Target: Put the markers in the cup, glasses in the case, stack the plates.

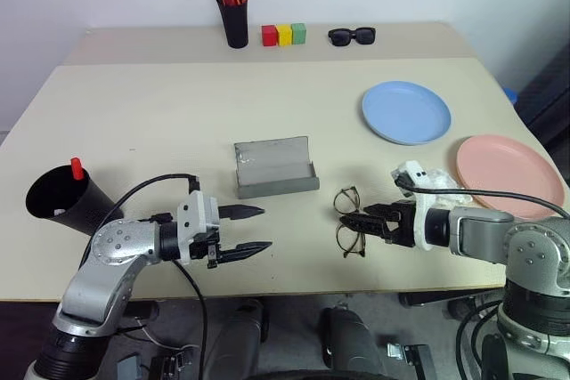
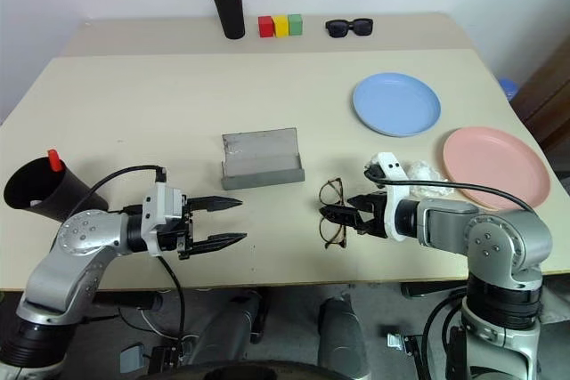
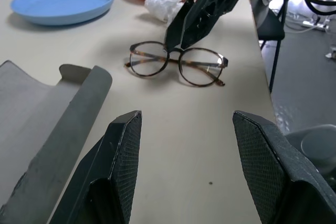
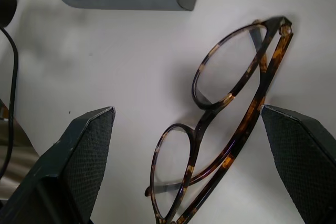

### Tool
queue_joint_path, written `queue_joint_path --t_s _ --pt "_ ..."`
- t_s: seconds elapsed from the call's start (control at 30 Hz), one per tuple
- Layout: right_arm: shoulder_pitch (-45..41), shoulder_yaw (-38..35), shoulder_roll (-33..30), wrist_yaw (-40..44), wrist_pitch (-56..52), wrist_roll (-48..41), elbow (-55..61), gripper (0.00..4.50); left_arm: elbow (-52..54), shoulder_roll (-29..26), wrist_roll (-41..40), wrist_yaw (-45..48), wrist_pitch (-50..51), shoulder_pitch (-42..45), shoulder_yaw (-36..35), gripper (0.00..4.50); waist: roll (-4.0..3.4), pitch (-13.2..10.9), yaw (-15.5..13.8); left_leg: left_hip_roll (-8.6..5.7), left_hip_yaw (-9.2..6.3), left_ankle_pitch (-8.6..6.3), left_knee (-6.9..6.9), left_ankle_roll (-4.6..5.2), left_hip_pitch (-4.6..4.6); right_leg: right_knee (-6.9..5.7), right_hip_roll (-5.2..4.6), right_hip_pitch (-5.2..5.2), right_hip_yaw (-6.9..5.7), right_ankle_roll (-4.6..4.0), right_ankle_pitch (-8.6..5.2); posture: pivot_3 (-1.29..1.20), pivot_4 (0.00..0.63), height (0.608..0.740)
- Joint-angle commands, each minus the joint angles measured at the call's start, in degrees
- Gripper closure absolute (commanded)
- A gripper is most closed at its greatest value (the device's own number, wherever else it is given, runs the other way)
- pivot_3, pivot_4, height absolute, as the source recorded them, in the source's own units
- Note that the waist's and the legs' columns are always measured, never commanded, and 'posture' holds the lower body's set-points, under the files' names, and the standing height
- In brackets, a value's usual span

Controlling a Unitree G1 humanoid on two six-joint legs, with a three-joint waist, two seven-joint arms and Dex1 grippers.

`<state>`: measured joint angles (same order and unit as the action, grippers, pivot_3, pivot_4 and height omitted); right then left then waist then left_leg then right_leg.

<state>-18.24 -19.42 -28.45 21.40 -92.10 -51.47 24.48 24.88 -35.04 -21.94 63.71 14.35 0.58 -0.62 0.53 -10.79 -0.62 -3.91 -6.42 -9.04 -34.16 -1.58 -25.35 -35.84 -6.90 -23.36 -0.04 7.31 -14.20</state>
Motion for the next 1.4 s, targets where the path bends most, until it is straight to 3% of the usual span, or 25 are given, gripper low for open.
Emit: queue_joint_path --t_s 0.03,0.1,0.33,0.37,0.67,0.8,0.97,1.2,1.4 --pt "-0.52 -1.54 0.21 -1.41 -0.4 -1.97 -0.58 0.24 1.18 -0.58 -1.06 -0.62 -1.81 -0.81 -0.48 1.69 -0.01 -0.01 0.03 0.0 0.0 0.0 0.01 0.0 0.0 0.0 0.0 -0.01 0.0 0.0 0.0 0.0 0.15 0.74" --pt "-0.4 -1.39 0.02 -2.01 -0.4 -2.34 -0.97 0.78 1.12 -0.65 -1.04 -0.79 -2.19 -1.26 -0.43 1.67 -0.02 -0.01 0.04 0.01 0.0 0.0 0.01 0.0 0.0 0.0 0.01 -0.01 0.0 0.0 0.0 0.0 0.15 0.74" --pt "-0.43 -1.42 -0.9 -3.24 -0.4 -4.35 -1.78 4.34 1.23 -0.86 -1.31 -1.61 -3.33 -2.52 -0.22 1.67 -0.02 -0.01 0.02 0.04 0.03 -0.02 0.05 0.0 -0.02 0.12 0.01 -0.01 0.0 -0.03 0.01 0.0 0.15 0.74" --pt "-0.41 -1.44 -1.14 -3.4 -0.4 -4.75 -1.85 4.46 1.27 -0.84 -1.42 -1.77 -3.39 -2.62 -0.24 1.67 -0.03 0.0 0.02 0.05 0.02 -0.02 0.06 0.0 -0.02 0.15 0.01 0.0 -0.01 -0.03 0.02 0.0 0.15 0.74" --pt "-5.42 0.42 -6.48 -3.69 -0.39 -6.33 0.68 4.46 1.84 0.34 -3.05 -5.63 -2.32 -3.38 -2.05 1.67 -0.11 -0.05 0.11 0.09 0.08 -0.05 0.13 0.04 -0.06 0.36 0.02 0.01 -0.01 -0.08 0.06 0.0 0.15 0.74" --pt "-13.62 9.49 -14.01 0.53 4.52 -3.23 3.99 4.46 2.52 0.61 -4.99 -8.24 -1.15 -3.72 -3.44 1.67 -0.2 -0.09 0.45 0.18 0.14 -0.05 0.17 0.04 -0.07 0.39 0.05 -0.04 -0.01 -0.12 0.08 0.0 0.15 0.74" --pt "-27.24 28.56 -18.11 12.83 22.87 9.17 1.62 4.46 3.26 0.91 -5.97 -11.31 0.42 -4.51 -4.21 1.67 -0.21 -0.1 1.34 0.3 0.22 -0.1 0.27 0.08 -0.09 0.61 0.09 -0.03 -0.08 -0.14 0.09 0.0 0.15 0.74" --pt "-40.15 47.56 -6.42 23.4 46.36 29.41 -22.23 4.46 4.44 2.75 -8.73 -15.6 2.32 -7.46 -6.72 1.67 -0.19 -0.09 1.79 0.31 0.24 -0.11 0.29 0.09 -0.08 0.62 0.14 -0.09 -0.07 -0.16 0.13 0.0 0.15 0.74" --pt "-43.84 51.22 2.32 28.87 57.54 38.43 -36.76 4.46 7.49 2.8 -9.36 -19.21 3.75 -9.42 -8.59 1.67 -0.18 -0.09 1.5 0.29 0.23 -0.09 0.3 0.07 -0.08 0.51 0.21 -0.12 -0.07 -0.14 0.16 0.0 0.15 0.74"
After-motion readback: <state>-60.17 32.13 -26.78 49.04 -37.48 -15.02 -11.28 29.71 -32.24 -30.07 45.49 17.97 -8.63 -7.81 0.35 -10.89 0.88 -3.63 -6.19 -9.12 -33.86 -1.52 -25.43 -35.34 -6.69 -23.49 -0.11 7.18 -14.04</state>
